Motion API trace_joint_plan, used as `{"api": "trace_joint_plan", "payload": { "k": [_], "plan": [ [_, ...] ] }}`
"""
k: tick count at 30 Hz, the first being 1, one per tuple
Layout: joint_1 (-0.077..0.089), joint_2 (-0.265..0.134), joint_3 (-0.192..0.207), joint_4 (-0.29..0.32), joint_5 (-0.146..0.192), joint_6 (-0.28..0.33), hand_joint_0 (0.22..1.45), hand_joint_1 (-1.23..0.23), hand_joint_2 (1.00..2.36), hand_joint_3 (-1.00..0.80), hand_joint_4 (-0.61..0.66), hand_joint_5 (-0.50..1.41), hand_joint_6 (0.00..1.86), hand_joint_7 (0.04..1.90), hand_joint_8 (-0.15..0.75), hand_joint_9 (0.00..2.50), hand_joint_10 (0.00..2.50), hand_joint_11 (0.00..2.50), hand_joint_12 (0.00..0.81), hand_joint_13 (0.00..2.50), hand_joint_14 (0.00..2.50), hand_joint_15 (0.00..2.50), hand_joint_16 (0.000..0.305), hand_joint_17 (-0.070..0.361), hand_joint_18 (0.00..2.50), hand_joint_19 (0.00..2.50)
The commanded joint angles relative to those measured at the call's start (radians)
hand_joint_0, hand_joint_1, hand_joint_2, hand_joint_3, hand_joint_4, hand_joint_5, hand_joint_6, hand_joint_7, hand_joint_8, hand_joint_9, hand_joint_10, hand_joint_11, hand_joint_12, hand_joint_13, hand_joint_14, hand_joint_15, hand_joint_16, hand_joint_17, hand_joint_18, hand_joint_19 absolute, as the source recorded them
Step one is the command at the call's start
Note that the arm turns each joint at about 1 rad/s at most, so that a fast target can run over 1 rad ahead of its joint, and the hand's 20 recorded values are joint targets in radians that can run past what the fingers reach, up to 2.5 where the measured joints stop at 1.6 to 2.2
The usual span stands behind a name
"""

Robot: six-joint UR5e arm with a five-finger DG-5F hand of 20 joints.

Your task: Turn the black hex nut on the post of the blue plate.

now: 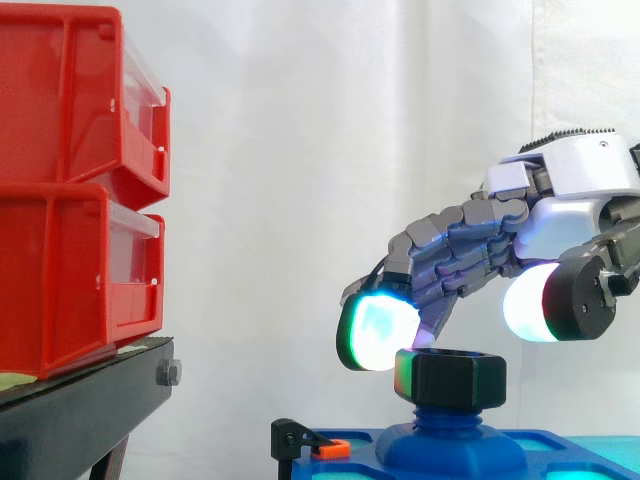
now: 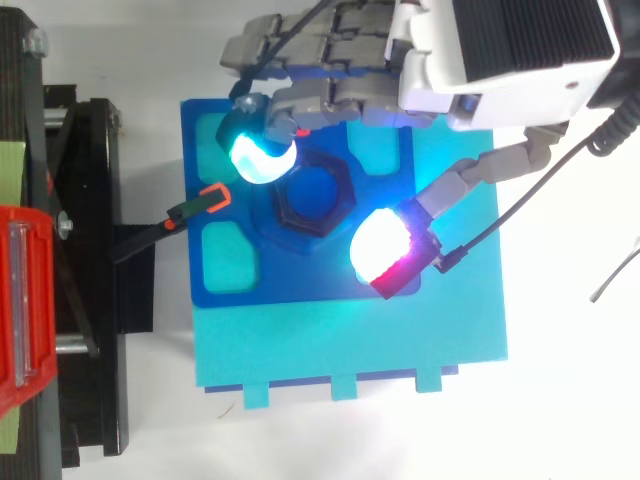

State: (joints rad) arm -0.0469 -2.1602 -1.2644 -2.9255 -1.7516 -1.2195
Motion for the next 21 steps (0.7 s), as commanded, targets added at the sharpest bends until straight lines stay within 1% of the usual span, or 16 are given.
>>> {"api": "trace_joint_plan", "payload": {
  "k": [1, 5, 8, 15, 21],
  "plan": [
    [-0.005, 0.0, 0.0, -0.001, -0.005, 0.0, 0.45, -0.53, 1.0, -0.5, 0.26, -0.21, 0.5, 0.92, 0.275, 0.25, 0.0, 0.06, 0.365, 0.35, 0.01, 0.13, 0.057, 0.129, 0.41, 0.57],
    [-0.008, 0.0, 0.011, -0.003, -0.011, 0.0, 0.45, -0.53, 1.0, -0.5, 0.27, -0.21, 0.5, 0.92, 0.276, 0.26, 0.0, 0.06, 0.364, 0.35, 0.01, 0.13, 0.057, 0.129, 0.41, 0.57],
    [-0.013, 0.0, 0.02, -0.021, -0.02, -0.002, 0.45, -0.52, 1.0, -0.5, 0.27, -0.21, 0.5, 0.92, 0.276, 0.26, 0.0, 0.06, 0.364, 0.35, 0.01, 0.13, 0.057, 0.129, 0.41, 0.57],
    [-0.019, 0.0, 0.031, -0.049, -0.022, -0.005, 0.45, -0.52, 1.0, -0.5, 0.27, -0.21, 0.5, 0.92, 0.275, 0.26, 0.0, 0.06, 0.363, 0.35, 0.01, 0.14, 0.057, 0.128, 0.42, 0.57],
    [-0.019, 0.0, 0.031, -0.06, -0.022, -0.011, 0.45, -0.52, 1.0, -0.5, 0.27, -0.21, 0.5, 0.92, 0.274, 0.26, 0.0, 0.05, 0.363, 0.36, 0.01, 0.13, 0.057, 0.128, 0.42, 0.58]
  ]
}}
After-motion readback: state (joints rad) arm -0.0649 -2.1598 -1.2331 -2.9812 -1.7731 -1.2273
